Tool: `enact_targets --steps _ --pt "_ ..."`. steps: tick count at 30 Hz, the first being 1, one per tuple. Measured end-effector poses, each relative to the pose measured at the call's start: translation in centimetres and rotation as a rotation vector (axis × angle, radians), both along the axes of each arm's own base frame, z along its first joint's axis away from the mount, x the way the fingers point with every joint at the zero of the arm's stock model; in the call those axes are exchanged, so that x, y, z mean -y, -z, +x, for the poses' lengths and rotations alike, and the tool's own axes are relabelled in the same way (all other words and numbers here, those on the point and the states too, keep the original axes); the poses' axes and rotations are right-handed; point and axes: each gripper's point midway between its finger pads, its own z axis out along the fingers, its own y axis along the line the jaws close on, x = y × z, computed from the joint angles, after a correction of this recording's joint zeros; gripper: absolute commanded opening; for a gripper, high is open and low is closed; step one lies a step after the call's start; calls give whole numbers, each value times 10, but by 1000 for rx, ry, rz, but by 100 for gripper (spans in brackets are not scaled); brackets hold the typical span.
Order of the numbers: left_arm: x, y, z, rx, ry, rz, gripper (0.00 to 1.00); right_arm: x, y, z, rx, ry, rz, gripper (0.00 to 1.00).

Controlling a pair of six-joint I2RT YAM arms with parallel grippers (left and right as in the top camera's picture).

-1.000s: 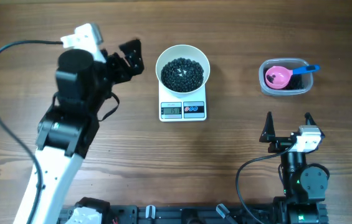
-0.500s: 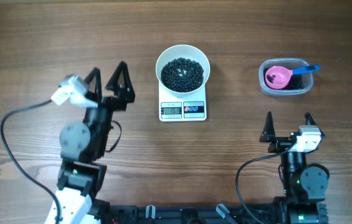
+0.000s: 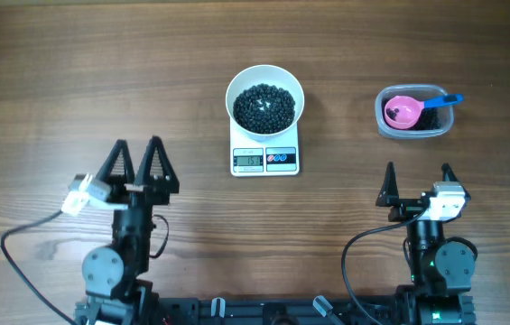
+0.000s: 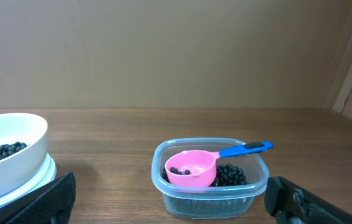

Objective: Scoop item into bowl and weigh 150g on scale

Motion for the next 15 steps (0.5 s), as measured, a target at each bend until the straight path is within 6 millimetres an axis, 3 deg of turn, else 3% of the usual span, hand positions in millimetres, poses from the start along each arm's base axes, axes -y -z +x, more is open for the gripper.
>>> enact_targets --steps 5,9,12,15 --pt "-18 23 -11 -10 -42 -63 100 0 0 0 0 0 0 100" --pt "-28 29 -17 -29 -72 -73 100 0 0 0 0 0 0 100" --pt "-32 32 -21 -34 -81 -71 100 0 0 0 0 0 0 100" --pt "-29 49 -17 -104 -72 -24 100 0 0 0 0 0 0 100"
